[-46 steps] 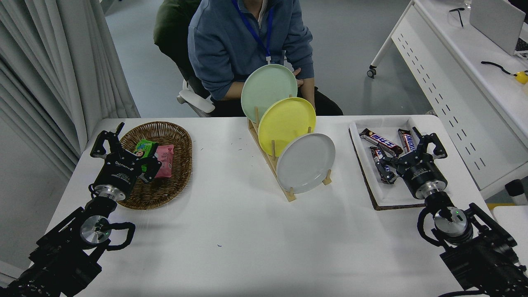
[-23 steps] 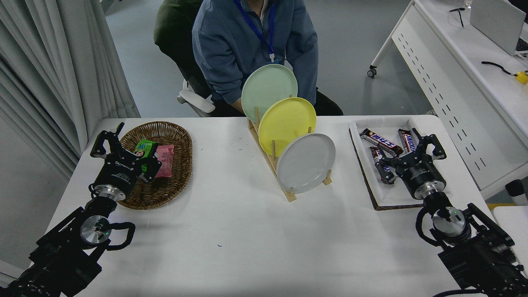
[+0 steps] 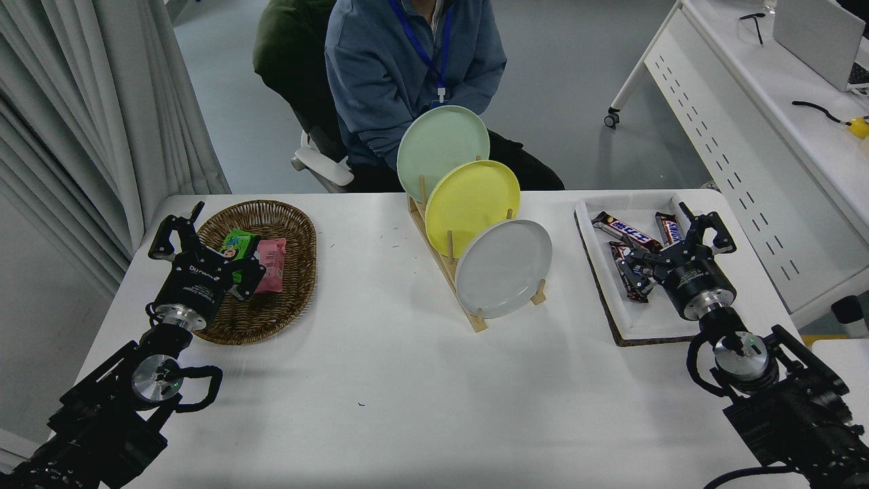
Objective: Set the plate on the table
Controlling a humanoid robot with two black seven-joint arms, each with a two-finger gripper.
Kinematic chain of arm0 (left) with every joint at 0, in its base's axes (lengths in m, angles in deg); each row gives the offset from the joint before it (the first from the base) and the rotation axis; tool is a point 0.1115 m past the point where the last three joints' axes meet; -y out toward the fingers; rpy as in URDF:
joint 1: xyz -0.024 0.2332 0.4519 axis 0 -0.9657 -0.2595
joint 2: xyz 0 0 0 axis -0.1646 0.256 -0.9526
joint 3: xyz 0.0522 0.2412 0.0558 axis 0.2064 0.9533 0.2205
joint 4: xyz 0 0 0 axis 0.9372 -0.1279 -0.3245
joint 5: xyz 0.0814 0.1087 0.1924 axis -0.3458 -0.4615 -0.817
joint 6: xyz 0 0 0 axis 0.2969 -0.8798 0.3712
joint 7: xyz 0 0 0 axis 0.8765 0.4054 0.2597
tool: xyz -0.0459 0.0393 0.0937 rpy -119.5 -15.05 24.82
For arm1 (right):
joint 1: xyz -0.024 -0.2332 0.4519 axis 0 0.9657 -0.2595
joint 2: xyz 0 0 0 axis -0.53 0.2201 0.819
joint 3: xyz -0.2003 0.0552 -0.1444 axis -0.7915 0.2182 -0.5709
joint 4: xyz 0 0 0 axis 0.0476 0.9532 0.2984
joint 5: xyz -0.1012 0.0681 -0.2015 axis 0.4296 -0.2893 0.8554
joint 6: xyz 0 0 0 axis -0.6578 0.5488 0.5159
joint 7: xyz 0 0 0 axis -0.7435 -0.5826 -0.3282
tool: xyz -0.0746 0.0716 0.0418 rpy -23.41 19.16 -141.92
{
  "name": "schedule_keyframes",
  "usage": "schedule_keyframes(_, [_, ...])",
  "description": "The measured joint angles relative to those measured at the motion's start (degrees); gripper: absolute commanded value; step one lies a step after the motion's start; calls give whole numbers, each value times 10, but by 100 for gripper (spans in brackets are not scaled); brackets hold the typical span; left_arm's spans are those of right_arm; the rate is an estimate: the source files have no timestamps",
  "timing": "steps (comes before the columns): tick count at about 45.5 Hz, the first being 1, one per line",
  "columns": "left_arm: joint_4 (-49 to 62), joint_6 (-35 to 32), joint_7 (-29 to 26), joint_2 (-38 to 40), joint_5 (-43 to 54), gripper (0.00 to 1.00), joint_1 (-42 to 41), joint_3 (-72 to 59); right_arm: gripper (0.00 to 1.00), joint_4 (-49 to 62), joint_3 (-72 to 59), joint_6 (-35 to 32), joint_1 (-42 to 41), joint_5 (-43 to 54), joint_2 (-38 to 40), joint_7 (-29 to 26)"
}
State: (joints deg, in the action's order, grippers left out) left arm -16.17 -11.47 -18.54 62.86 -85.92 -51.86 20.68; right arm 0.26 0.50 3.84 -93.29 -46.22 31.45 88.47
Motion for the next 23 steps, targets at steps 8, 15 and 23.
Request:
schedule_keyframes(8, [0,0,0,0,0,100,0,0,99,10,-8,0,-9,0,7,0])
schedule_keyframes(15, [0,0,0,0,0,100,0,0,99,16,-11,0,-13,1,9,0])
schedule_keyframes(23, [0,0,0,0,0,100,0,0,99,39,-15,-1,-25,4,12,-1])
